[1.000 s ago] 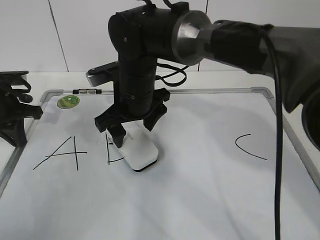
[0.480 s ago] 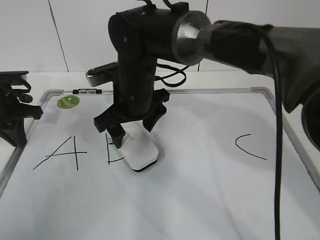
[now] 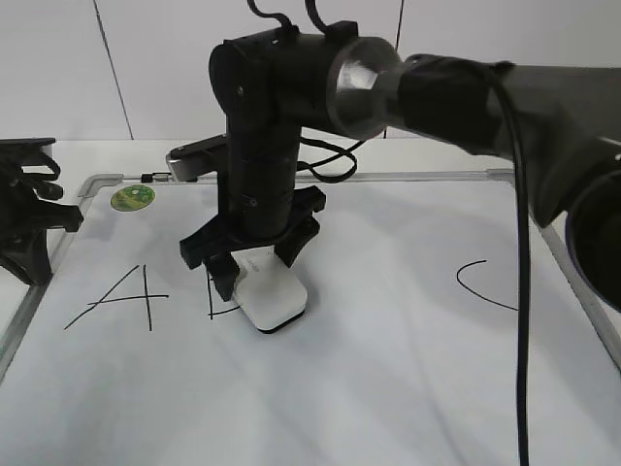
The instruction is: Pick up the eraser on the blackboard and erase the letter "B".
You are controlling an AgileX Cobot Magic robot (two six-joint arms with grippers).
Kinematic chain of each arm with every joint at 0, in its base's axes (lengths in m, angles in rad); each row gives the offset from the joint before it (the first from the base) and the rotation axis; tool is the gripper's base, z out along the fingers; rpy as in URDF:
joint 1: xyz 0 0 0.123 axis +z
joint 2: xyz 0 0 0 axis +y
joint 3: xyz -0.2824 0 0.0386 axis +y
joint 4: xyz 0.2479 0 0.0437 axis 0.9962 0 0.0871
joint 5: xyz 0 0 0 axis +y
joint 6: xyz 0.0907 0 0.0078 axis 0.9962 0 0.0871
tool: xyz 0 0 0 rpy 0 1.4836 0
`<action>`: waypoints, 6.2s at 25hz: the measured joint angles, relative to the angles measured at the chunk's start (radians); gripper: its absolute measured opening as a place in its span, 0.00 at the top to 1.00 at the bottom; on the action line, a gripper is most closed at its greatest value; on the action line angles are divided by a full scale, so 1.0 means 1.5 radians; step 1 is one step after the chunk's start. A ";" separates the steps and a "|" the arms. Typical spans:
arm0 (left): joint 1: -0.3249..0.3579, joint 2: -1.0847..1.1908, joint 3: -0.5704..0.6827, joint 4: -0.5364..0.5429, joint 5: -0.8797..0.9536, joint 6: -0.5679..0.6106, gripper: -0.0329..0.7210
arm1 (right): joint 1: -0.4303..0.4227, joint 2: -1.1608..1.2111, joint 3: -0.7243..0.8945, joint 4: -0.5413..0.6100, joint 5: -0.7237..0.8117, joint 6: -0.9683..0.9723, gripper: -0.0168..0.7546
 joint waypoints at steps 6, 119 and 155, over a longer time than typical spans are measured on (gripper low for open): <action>0.000 0.000 0.000 0.000 0.000 0.000 0.93 | 0.000 0.017 0.000 -0.001 0.000 0.000 0.11; 0.000 0.001 0.000 -0.002 0.000 0.007 0.93 | 0.024 0.100 -0.148 0.031 -0.012 0.008 0.24; 0.000 0.001 -0.001 -0.004 0.002 0.011 0.92 | -0.081 -0.018 -0.109 0.013 0.005 0.019 0.24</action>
